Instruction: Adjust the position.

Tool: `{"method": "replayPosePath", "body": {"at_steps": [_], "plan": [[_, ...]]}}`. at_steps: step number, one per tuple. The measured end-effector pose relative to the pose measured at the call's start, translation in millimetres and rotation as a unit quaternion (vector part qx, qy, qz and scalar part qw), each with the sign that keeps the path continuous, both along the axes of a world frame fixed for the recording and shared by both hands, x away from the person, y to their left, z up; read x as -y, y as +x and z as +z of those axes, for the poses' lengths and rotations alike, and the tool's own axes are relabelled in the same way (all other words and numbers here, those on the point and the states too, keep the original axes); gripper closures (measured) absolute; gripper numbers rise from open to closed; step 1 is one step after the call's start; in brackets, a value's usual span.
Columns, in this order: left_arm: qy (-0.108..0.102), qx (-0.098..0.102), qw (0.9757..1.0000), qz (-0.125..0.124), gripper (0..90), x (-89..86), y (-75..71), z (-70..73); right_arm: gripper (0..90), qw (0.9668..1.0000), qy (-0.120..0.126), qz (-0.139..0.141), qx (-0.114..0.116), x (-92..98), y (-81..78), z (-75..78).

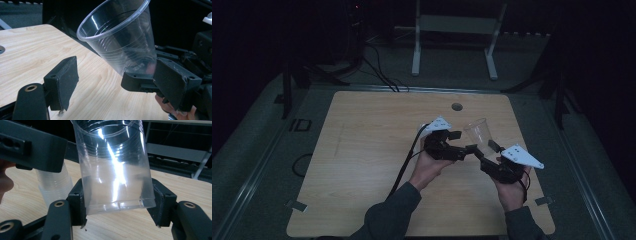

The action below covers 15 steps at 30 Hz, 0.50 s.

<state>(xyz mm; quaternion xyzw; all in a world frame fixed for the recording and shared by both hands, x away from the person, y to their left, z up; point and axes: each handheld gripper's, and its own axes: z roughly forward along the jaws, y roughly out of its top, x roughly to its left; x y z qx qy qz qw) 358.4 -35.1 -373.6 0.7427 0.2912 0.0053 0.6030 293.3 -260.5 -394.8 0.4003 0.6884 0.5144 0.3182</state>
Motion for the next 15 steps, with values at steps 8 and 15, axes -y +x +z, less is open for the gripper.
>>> {"method": "replayPosePath", "body": {"at_steps": [8,15], "plan": [[-0.011,-0.008,0.9999,-0.003,18.9,1.9,0.9,0.8,41.6,1.0000,0.001,0.000,0.007,-1.7,-1.1,-1.1],[-0.013,-0.009,0.9999,-0.003,18.3,3.8,0.6,0.9,41.6,0.9999,0.003,0.001,0.012,-3.6,-1.6,-1.6]]}}
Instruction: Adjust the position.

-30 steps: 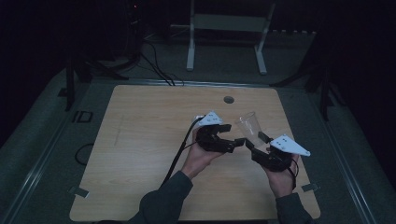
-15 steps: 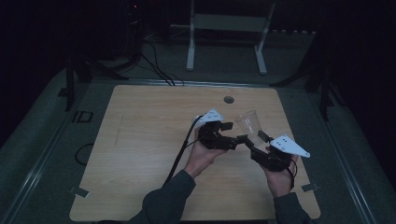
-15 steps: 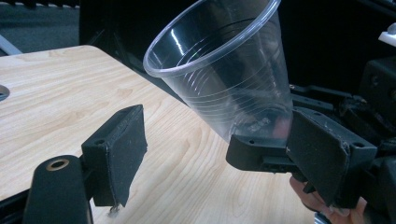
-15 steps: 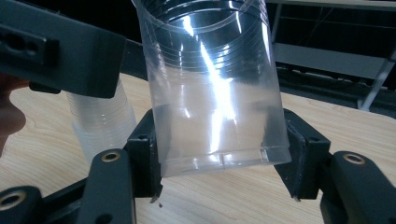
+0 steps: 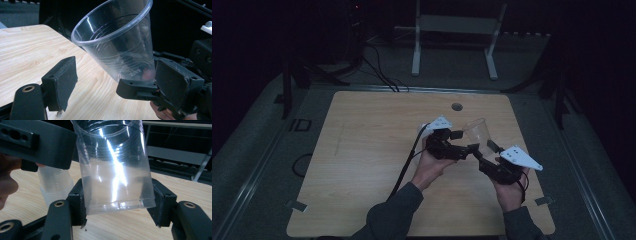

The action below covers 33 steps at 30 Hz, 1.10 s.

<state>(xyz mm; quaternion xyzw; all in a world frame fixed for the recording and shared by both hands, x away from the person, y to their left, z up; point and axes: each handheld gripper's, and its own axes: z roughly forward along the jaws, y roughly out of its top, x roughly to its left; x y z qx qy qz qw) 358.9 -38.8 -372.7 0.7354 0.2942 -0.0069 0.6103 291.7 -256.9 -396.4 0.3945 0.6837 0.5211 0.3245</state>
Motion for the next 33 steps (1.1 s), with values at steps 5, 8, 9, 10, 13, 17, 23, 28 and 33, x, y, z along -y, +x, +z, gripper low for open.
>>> {"method": "replayPosePath", "body": {"at_steps": [5,8,9,10,13,17,23,28,33], "plan": [[-0.005,-0.003,1.0000,-0.001,18.3,0.9,1.1,-0.7,41.6,1.0000,0.001,0.001,0.002,-1.1,-0.4,-0.6],[-0.007,-0.005,1.0000,-0.001,18.3,1.5,1.5,-1.1,41.6,1.0000,0.001,0.000,0.003,-1.5,-0.6,-1.2],[-0.008,-0.005,1.0000,-0.001,18.3,1.7,1.6,-1.2,41.6,1.0000,0.002,0.000,0.003,-1.7,-0.8,-1.4],[-0.010,-0.006,0.9999,-0.001,18.3,2.0,1.8,-1.4,41.6,1.0000,0.001,0.000,0.003,-2.0,-1.0,-1.6],[-0.012,-0.005,0.9999,-0.001,18.2,2.8,2.0,-1.4,41.6,1.0000,-0.001,0.001,0.005,-3.1,-1.2,-2.3],[-0.017,-0.006,0.9998,-0.003,18.2,3.4,1.8,-0.5,41.6,1.0000,-0.006,0.001,0.007,-5.3,-2.0,-3.2],[-0.030,-0.013,0.9995,-0.003,18.2,3.3,3.6,-0.6,41.6,1.0000,-0.002,0.002,0.009,-6.7,-2.0,-4.3],[-0.040,-0.019,0.9990,-0.007,18.3,3.8,4.6,-1.3,41.6,0.9999,-0.002,0.004,0.009,-8.1,-2.7,-5.1],[-0.047,-0.025,0.9985,-0.006,18.6,4.1,5.4,-1.8,41.6,0.9999,-0.001,0.005,0.011,-9.2,-2.9,-6.5]]}}
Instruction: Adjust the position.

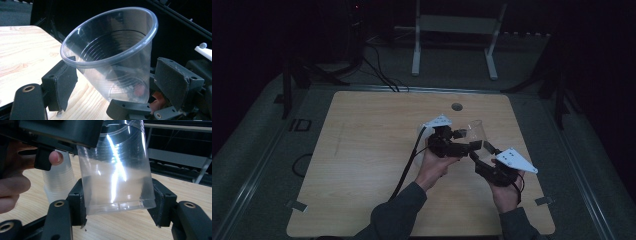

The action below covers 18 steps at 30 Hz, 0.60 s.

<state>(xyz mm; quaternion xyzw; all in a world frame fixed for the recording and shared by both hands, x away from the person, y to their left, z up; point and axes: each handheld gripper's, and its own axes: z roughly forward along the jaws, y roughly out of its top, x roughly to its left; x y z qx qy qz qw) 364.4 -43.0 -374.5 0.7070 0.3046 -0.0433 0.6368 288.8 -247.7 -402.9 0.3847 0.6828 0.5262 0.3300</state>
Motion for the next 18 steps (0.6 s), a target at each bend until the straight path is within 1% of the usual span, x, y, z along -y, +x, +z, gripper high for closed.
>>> {"method": "replayPosePath", "body": {"at_steps": [3,8,11,15,18], "plan": [[-0.003,-0.004,1.0000,0.001,19.5,-0.3,0.4,-0.3,41.5,1.0000,0.001,0.001,-0.001,-0.8,-0.1,-0.7],[-0.017,-0.010,0.9998,0.001,20.7,-1.0,1.3,-0.5,41.4,1.0000,0.000,0.002,-0.001,-1.9,-0.6,-1.6],[-0.023,-0.012,0.9997,0.005,21.5,-0.4,0.9,-0.8,41.4,1.0000,-0.002,0.003,-0.001,-1.8,-0.3,-2.0],[-0.034,-0.022,0.9992,0.006,23.0,0.4,1.8,-2.4,41.4,1.0000,-0.004,0.007,-0.001,-2.2,-0.2,-2.7],[-0.036,-0.022,0.9991,0.007,25.1,0.7,1.5,-2.6,41.3,0.9999,-0.006,0.009,0.000,-1.8,-0.4,-2.6]]}}
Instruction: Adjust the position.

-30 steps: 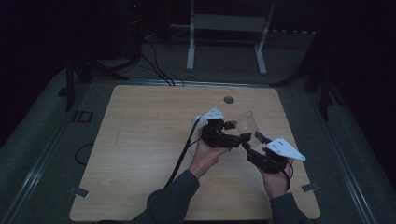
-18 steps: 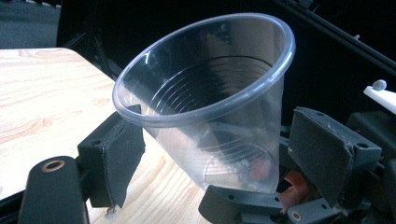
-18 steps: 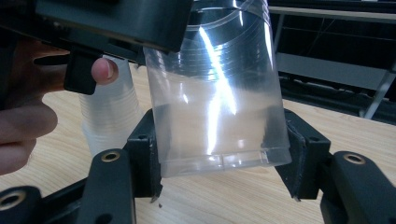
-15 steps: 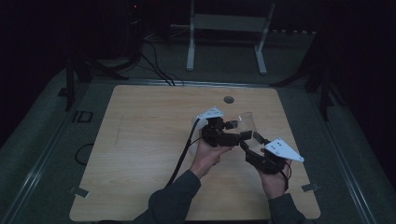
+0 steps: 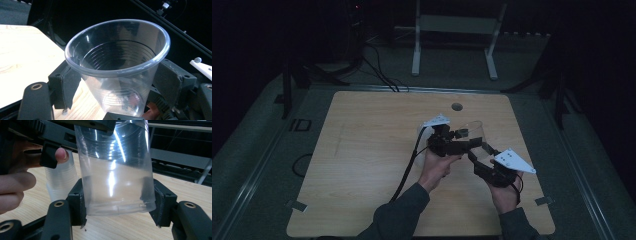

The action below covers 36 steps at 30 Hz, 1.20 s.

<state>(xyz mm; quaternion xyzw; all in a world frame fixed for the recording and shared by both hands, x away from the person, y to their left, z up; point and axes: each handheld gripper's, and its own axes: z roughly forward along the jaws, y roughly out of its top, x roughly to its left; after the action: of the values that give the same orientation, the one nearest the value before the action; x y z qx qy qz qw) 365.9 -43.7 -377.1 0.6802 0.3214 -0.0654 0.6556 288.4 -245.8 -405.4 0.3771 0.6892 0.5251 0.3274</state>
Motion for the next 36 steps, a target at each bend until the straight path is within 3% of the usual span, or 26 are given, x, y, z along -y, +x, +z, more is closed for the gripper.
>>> {"method": "replayPosePath", "body": {"at_steps": [13,27,31,36], "plan": [[-0.002,0.006,1.0000,0.001,30.5,-1.3,-1.5,0.2,40.2,0.9999,-0.001,0.009,-0.004,0.8,0.8,0.2],[0.009,0.021,0.9997,0.007,32.0,-1.2,-2.7,-0.2,35.6,0.9996,-0.006,0.022,-0.015,1.4,2.2,-0.4],[0.019,0.028,0.9994,0.011,32.2,-0.6,-3.9,0.0,32.5,0.9996,-0.008,0.021,-0.018,2.5,3.0,0.0],[0.045,0.044,0.9978,0.018,32.4,2.5,-6.5,-0.2,31.5,0.9994,-0.014,0.024,-0.021,4.6,4.5,3.2]]}}
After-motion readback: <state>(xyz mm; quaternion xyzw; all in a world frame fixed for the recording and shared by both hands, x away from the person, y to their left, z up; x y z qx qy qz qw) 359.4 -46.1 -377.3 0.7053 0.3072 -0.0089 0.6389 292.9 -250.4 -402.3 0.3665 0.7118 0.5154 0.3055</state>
